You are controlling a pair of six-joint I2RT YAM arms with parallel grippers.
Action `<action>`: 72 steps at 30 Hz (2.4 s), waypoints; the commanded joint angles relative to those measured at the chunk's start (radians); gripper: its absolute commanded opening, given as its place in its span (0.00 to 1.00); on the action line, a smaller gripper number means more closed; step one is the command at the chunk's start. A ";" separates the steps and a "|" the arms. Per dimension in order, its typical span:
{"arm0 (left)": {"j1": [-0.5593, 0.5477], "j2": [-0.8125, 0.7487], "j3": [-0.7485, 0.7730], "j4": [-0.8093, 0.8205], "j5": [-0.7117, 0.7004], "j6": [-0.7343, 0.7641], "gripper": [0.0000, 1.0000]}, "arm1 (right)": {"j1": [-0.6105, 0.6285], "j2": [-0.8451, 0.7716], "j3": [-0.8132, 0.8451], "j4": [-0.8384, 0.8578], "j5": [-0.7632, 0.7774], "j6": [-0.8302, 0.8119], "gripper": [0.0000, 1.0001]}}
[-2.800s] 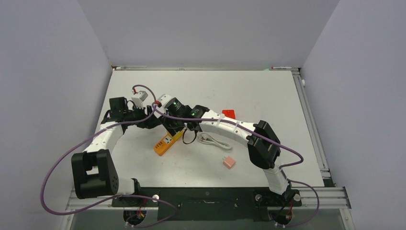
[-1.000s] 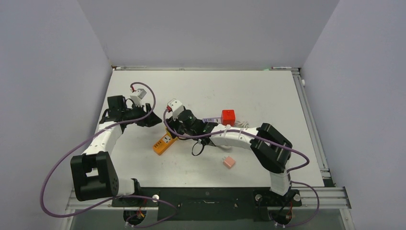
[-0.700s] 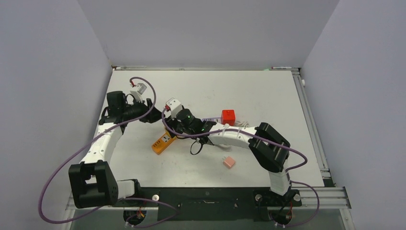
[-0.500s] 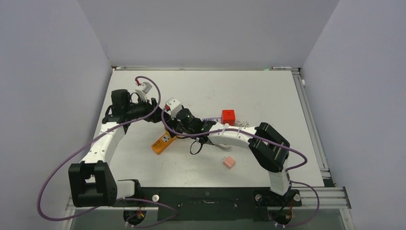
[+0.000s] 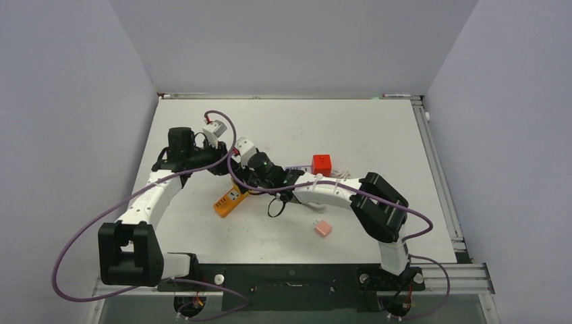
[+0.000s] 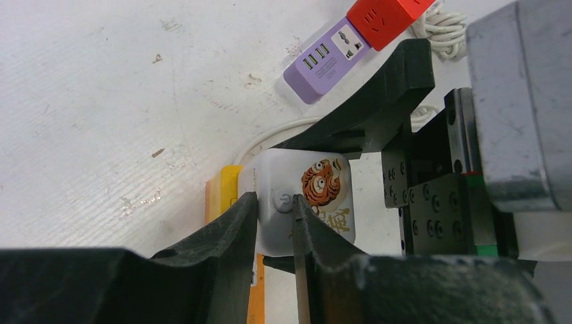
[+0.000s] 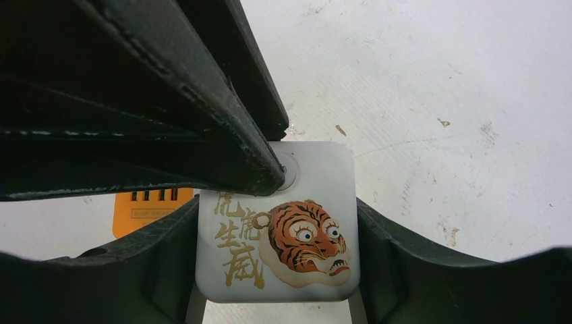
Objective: Insert the plug
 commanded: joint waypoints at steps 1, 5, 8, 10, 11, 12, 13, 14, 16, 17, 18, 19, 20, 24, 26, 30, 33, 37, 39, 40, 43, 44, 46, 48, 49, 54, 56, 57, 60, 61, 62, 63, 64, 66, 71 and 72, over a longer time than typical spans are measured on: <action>-0.017 0.008 -0.014 -0.040 -0.078 0.090 0.20 | 0.009 0.095 -0.065 -0.358 -0.074 0.043 0.36; -0.019 0.000 -0.014 -0.048 -0.076 0.102 0.20 | 0.001 0.036 -0.066 -0.335 -0.075 0.067 0.68; -0.020 -0.007 -0.013 -0.058 -0.070 0.110 0.20 | -0.022 -0.017 -0.068 -0.319 -0.101 0.088 0.88; -0.020 -0.010 -0.008 -0.063 -0.069 0.112 0.20 | -0.040 -0.051 -0.065 -0.314 -0.139 0.106 0.97; -0.019 -0.011 -0.007 -0.064 -0.069 0.115 0.20 | -0.047 -0.067 -0.066 -0.309 -0.148 0.114 0.91; -0.020 -0.012 -0.005 -0.066 -0.069 0.118 0.20 | -0.050 -0.088 -0.066 -0.306 -0.154 0.118 0.90; -0.020 -0.014 -0.006 -0.068 -0.068 0.119 0.20 | -0.056 -0.103 -0.068 -0.304 -0.163 0.122 0.90; -0.020 -0.015 -0.006 -0.070 -0.068 0.119 0.20 | -0.062 -0.120 -0.074 -0.301 -0.173 0.127 0.90; -0.020 -0.017 -0.006 -0.073 -0.067 0.122 0.20 | -0.082 -0.161 -0.106 -0.275 -0.201 0.141 0.90; -0.020 -0.019 -0.005 -0.073 -0.064 0.120 0.20 | -0.095 -0.185 -0.128 -0.255 -0.218 0.148 0.90; -0.020 -0.020 -0.005 -0.073 -0.063 0.118 0.20 | -0.110 -0.212 -0.152 -0.236 -0.236 0.155 0.90; -0.020 -0.021 -0.004 -0.070 -0.062 0.114 0.20 | -0.127 -0.239 -0.174 -0.215 -0.269 0.163 0.90; -0.020 -0.021 -0.002 -0.067 -0.059 0.111 0.20 | -0.147 -0.264 -0.197 -0.189 -0.299 0.172 0.92; -0.020 -0.019 0.006 -0.062 -0.056 0.105 0.20 | -0.208 -0.334 -0.251 -0.111 -0.388 0.212 0.90; -0.020 -0.017 0.011 -0.064 -0.054 0.106 0.20 | -0.222 -0.339 -0.247 -0.071 -0.413 0.222 0.84; -0.020 -0.017 0.012 -0.066 -0.051 0.109 0.21 | -0.234 -0.297 -0.199 -0.041 -0.470 0.253 0.74; -0.020 -0.021 0.018 -0.073 -0.047 0.110 0.21 | -0.239 -0.254 -0.168 0.004 -0.498 0.284 0.70; -0.020 -0.028 0.048 -0.092 -0.036 0.110 0.23 | -0.243 -0.196 -0.102 0.020 -0.508 0.311 0.68; -0.020 -0.033 0.065 -0.103 -0.033 0.106 0.24 | -0.245 -0.184 -0.085 0.035 -0.505 0.324 0.67; -0.020 -0.033 0.075 -0.108 -0.031 0.106 0.25 | -0.246 -0.177 -0.080 0.041 -0.504 0.331 0.66; -0.020 -0.040 0.094 -0.116 -0.028 0.100 0.29 | -0.250 -0.161 -0.065 0.048 -0.509 0.342 0.63; -0.020 -0.043 0.099 -0.117 -0.026 0.097 0.31 | -0.250 -0.159 -0.060 0.048 -0.510 0.345 0.62; -0.020 -0.049 0.106 -0.120 -0.023 0.090 0.36 | -0.249 -0.159 -0.055 0.049 -0.509 0.345 0.62; -0.020 -0.054 0.110 -0.123 -0.021 0.086 0.39 | -0.251 -0.159 -0.049 0.044 -0.506 0.344 0.62; -0.020 -0.056 0.111 -0.124 -0.022 0.086 0.40 | -0.251 -0.159 -0.045 0.041 -0.506 0.343 0.62; -0.019 -0.066 0.101 -0.156 -0.029 0.115 0.39 | -0.251 -0.139 -0.024 0.033 -0.501 0.339 0.61; -0.018 -0.073 0.089 -0.164 -0.031 0.124 0.37 | -0.249 -0.123 -0.016 0.027 -0.502 0.338 0.59; -0.018 -0.075 0.084 -0.163 -0.031 0.126 0.37 | -0.247 -0.117 -0.013 0.028 -0.502 0.339 0.58; -0.018 -0.076 0.069 -0.151 -0.044 0.126 0.34 | -0.241 -0.102 -0.005 0.027 -0.502 0.337 0.52; -0.018 -0.073 0.067 -0.148 -0.048 0.127 0.34 | -0.238 -0.097 -0.003 0.026 -0.502 0.335 0.50; -0.018 -0.069 0.067 -0.146 -0.050 0.129 0.33 | -0.237 -0.093 0.000 0.023 -0.502 0.334 0.47; -0.018 -0.064 0.067 -0.145 -0.053 0.130 0.32 | -0.236 -0.090 0.005 0.016 -0.503 0.331 0.45; -0.019 -0.060 0.068 -0.143 -0.055 0.133 0.32 | -0.233 -0.088 0.007 0.011 -0.503 0.329 0.43; -0.020 -0.052 0.066 -0.143 -0.060 0.140 0.31 | -0.232 -0.088 0.005 0.006 -0.502 0.325 0.41; -0.020 -0.042 0.044 -0.142 -0.092 0.172 0.28 | -0.226 -0.089 0.007 -0.016 -0.494 0.310 0.41; -0.019 -0.042 0.039 -0.141 -0.095 0.175 0.28 | -0.226 -0.088 0.008 -0.019 -0.494 0.309 0.41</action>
